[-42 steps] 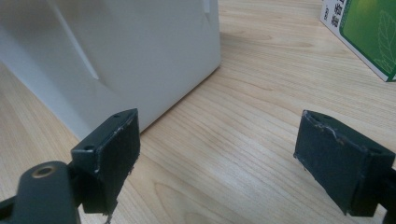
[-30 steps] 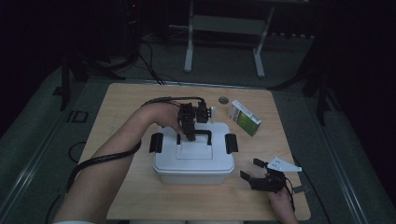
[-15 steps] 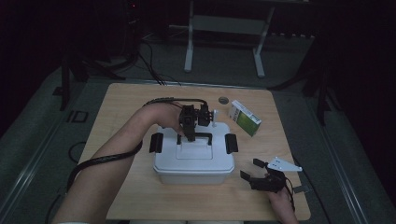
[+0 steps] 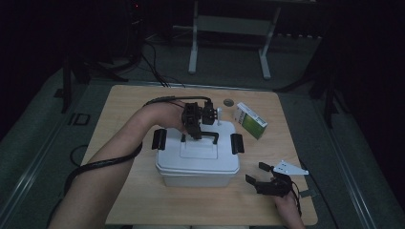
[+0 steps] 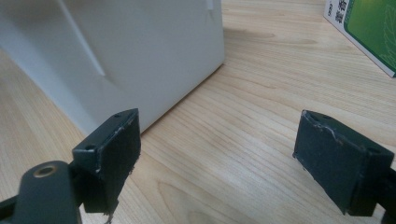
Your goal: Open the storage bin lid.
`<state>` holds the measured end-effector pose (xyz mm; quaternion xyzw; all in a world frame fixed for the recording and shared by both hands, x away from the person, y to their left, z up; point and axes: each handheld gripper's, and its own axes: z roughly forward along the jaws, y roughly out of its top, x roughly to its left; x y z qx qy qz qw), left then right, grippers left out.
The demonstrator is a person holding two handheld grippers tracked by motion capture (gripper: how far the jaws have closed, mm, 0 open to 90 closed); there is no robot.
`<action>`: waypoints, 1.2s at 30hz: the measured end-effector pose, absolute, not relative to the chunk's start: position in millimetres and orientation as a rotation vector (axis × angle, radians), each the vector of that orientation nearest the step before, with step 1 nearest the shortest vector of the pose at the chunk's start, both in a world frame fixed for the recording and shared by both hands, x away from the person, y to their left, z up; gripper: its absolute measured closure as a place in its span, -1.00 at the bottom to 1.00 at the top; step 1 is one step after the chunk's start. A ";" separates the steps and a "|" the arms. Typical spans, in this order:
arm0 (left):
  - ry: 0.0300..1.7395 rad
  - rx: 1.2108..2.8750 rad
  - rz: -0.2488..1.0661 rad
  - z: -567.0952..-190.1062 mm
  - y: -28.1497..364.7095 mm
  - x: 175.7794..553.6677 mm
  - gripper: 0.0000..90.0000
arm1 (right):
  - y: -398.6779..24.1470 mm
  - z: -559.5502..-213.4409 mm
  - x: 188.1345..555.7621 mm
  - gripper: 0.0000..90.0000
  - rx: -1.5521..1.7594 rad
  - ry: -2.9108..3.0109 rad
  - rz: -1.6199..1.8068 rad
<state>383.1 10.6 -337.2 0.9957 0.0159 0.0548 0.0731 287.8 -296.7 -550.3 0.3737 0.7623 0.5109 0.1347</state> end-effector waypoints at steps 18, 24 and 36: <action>0.184 2.912 0.221 -311.4 59.0 379.5 0.86 | -295.2 -549.7 287.8 -0.68 1.084 2.212 1.472; 0.249 2.882 0.246 -315.0 79.9 378.4 0.86 | -294.4 -550.0 287.8 -0.68 1.085 2.212 1.463; 0.392 2.859 0.273 -312.0 130.6 369.8 0.86 | -293.7 -549.5 288.9 -0.68 1.090 2.211 1.453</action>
